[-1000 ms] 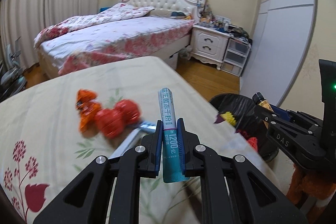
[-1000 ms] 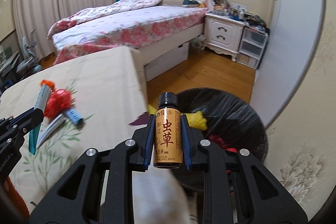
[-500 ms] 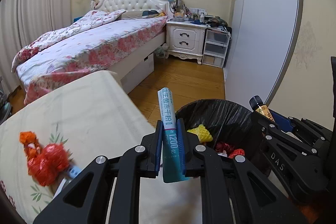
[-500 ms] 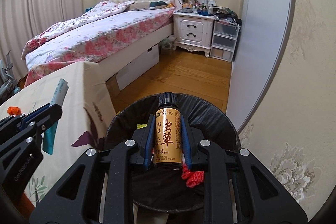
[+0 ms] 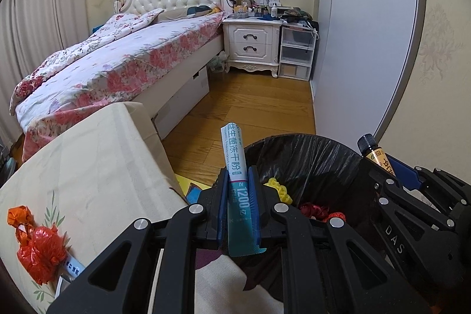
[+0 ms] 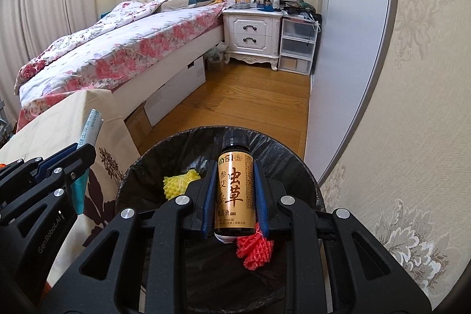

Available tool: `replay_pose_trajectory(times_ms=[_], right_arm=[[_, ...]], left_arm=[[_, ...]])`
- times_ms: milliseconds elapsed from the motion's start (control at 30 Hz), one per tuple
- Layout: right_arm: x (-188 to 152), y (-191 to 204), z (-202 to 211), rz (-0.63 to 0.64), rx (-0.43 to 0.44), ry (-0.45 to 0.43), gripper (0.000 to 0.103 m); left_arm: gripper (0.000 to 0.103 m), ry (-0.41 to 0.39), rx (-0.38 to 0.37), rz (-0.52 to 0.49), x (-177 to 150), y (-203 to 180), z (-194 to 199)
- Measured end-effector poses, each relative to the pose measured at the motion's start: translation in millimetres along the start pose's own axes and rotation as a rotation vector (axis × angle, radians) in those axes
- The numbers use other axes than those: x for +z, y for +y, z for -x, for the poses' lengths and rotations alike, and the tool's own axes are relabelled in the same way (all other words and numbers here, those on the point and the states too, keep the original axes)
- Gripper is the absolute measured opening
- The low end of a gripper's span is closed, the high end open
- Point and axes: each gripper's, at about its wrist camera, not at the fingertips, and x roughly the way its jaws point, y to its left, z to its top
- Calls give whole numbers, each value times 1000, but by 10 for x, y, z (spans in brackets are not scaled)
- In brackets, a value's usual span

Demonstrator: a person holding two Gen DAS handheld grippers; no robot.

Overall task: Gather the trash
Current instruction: 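Open both tools to drop the tube and bottle into the bin, then move both open tools back over the bed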

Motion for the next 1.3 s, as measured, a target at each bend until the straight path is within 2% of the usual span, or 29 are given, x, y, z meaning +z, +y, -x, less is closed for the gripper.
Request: replay_pose_trajectory(times_ms=[167,367,433,467,533,700,833,1300], right_arm=[[-2,-27,-22,-3,3,8,23],[-6,-38,-20,-5,-2,7,27],[-7,-47,-15,-8,-8,0,41],[-9,-51,-9,-9,-10,-3,41],[-4,-51,-4,-8,-15,-2,41],[2,-27,37,-4,-15,-1,43],[-12,17,115,11,-11,-11,48],[-233,396,427,95,85,17,49]], left_arm=[[15,9,-4,-6,25,-28,-57],[38,23,14,-7,15,-25,-116],[46,25,19,-5,4,-20,-118],[48,26,19,-3,0,-13,-119],[57,24,22,4,-5,4,-109],[64,14,31,24,-14,69,-26],[65,8,45,40,-67,149,92],[66,30,119,126,-534,627,641]])
